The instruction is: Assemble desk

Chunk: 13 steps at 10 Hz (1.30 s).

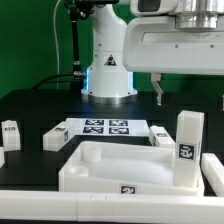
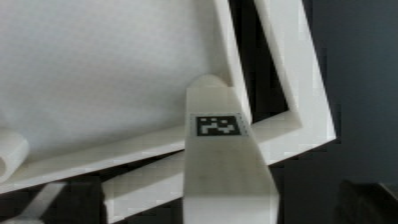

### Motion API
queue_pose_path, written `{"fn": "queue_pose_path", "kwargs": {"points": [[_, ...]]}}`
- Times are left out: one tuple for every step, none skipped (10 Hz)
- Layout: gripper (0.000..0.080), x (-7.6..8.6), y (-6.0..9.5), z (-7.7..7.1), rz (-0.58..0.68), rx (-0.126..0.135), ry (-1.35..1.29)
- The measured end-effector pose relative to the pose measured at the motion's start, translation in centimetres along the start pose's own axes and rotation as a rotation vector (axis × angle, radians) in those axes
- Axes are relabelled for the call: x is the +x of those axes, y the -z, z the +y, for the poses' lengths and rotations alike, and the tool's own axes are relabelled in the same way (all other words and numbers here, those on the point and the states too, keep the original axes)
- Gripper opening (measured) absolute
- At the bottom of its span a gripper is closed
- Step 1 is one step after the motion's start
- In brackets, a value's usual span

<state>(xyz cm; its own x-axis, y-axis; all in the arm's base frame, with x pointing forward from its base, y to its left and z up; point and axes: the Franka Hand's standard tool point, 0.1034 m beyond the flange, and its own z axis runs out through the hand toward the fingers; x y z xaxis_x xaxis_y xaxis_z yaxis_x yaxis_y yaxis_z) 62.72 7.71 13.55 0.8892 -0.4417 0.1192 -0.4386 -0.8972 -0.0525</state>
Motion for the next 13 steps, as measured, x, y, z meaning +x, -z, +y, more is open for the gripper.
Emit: {"fn": "queue_pose_path", "kwargs": {"points": [[0.0649, -0.2, 0.0, -0.1, -0.001, -0.003, 0.022], [0.0649, -1.3, -0.1, -0.3, -0.011, -0.005, 0.078], [0.0649, -2.3, -0.3, -0.1, -0.016, -0.004, 0.140], [0.0649, -3.3, -0.9, 0.2, -0.014, -0.002, 0.217], [0.0649, -4.0, -1.7, 0.9, -0.005, 0.000, 0.274], [0.0649, -4.2, -2.2, 1.6, 0.006, 0.010, 0.257], [0.0649, -4.2, -2.2, 1.5, 0.002, 0.009, 0.256], [0.0649, -4.2, -2.2, 1.5, 0.003, 0.009, 0.257], [0.0649, -4.3, -2.3, 1.7, -0.014, 0.003, 0.256], [0.0649, -4.3, -2.3, 1.8, -0.011, 0.005, 0.256], [0.0649, -4.2, -2.7, 2.6, -0.012, 0.014, 0.248], [0.0649, -4.8, -2.9, 3.6, -0.077, -0.004, 0.236], [0.0649, -5.1, -2.7, 4.5, -0.156, -0.015, 0.219]]}}
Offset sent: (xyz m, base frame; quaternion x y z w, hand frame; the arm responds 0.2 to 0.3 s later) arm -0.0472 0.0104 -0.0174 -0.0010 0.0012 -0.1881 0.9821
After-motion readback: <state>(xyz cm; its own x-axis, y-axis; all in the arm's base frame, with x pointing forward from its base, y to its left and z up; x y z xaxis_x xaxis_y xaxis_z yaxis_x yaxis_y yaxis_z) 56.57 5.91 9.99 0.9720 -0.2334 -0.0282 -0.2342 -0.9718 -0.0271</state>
